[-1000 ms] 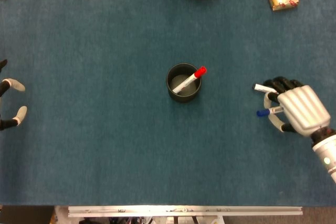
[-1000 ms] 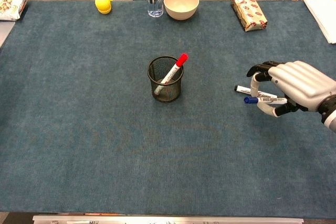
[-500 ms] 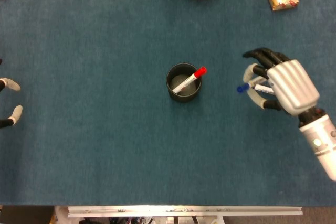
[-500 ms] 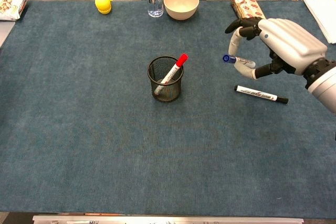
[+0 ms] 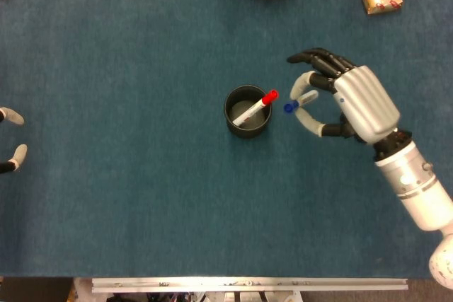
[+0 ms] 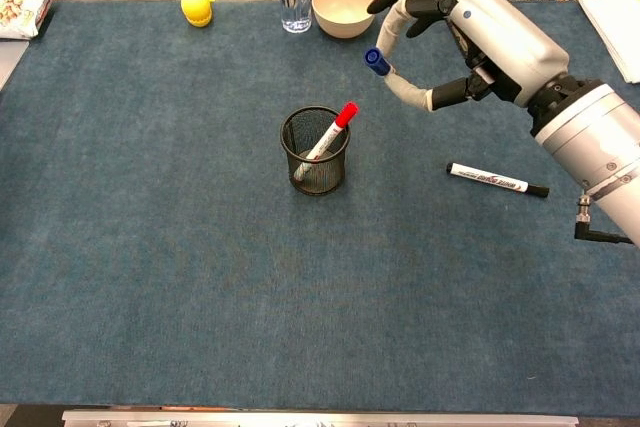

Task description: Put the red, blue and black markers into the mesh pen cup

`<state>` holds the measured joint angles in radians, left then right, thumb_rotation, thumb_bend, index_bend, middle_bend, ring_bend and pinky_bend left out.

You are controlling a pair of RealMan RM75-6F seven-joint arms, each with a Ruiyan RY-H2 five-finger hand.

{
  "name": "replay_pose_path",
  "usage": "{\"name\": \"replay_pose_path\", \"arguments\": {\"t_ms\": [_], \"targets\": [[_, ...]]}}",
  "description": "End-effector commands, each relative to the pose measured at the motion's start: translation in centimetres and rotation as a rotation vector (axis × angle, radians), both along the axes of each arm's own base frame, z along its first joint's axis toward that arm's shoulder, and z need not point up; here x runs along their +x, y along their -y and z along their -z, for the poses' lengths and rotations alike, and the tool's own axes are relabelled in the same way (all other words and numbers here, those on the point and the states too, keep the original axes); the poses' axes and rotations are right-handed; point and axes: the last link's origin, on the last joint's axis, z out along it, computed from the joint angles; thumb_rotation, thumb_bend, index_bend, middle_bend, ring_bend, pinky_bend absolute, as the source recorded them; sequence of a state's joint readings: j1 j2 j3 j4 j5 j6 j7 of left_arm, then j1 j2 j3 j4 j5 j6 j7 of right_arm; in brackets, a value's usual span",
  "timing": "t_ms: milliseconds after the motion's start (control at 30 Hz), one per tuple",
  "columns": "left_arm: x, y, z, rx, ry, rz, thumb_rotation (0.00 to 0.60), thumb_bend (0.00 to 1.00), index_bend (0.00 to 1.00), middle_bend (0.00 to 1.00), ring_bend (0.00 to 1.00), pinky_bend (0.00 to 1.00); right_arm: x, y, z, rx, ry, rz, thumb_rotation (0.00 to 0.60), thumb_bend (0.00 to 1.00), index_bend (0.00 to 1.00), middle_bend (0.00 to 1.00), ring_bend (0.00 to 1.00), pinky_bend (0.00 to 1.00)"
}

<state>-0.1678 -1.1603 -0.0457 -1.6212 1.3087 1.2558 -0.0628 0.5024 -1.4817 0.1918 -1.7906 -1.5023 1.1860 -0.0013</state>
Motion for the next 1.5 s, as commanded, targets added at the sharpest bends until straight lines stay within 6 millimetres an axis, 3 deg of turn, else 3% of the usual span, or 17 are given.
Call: {"name": "replay_pose_path", "arguments": {"t_ms": [33, 267, 633, 1200, 1300, 1500], "targets": [[-0.1, 0.0, 0.0, 0.0, 0.0, -0.001, 0.6, 0.29, 0.4, 0.06, 0.01, 0.0, 1.5, 0.2, 0.3, 0.018, 0.101, -0.037, 0.6, 0.34, 0.64, 0.26, 0.18, 0.29], [-0.2, 0.1, 0.1, 0.0, 0.001, -0.004, 0.6, 0.29, 0.4, 0.06, 0.01, 0.0, 3.0, 0.2, 1.9, 0.057, 0.219, -0.066, 0.6, 0.34, 0.64, 0.26, 0.18, 0.29], [-0.6, 0.3, -0.2, 0.005, -0.001, -0.013, 0.6, 0.29, 0.4, 0.06, 0.01, 0.0, 3.4, -0.4, 6.0, 0.13, 0.289, -0.049, 0.6, 0.34, 0.65, 0.25, 0.18, 0.29], [-0.7, 0.5, -0.3, 0.004, -0.002, -0.017, 0.6, 0.29, 0.4, 0.06, 0.01, 0.0, 1.8, -0.8, 8.4, 0.164, 0.246, 0.001, 0.6, 0.31, 0.65, 0.23, 0.16, 0.29], [-0.7, 0.5, -0.3, 0.004, -0.001, -0.019, 0.6, 0.29, 0.4, 0.06, 0.01, 0.0, 1.5, -0.7, 8.7, 0.17, 0.233, 0.011, 0.6, 0.26, 0.64, 0.22, 0.15, 0.28], [-0.8, 0.6, -0.3, 0.004, -0.001, -0.021, 0.6, 0.29, 0.4, 0.06, 0.01, 0.0, 1.2, -0.7, 9.0, 0.181, 0.211, 0.02, 0.6, 0.04, 0.57, 0.19, 0.13, 0.27]]}}
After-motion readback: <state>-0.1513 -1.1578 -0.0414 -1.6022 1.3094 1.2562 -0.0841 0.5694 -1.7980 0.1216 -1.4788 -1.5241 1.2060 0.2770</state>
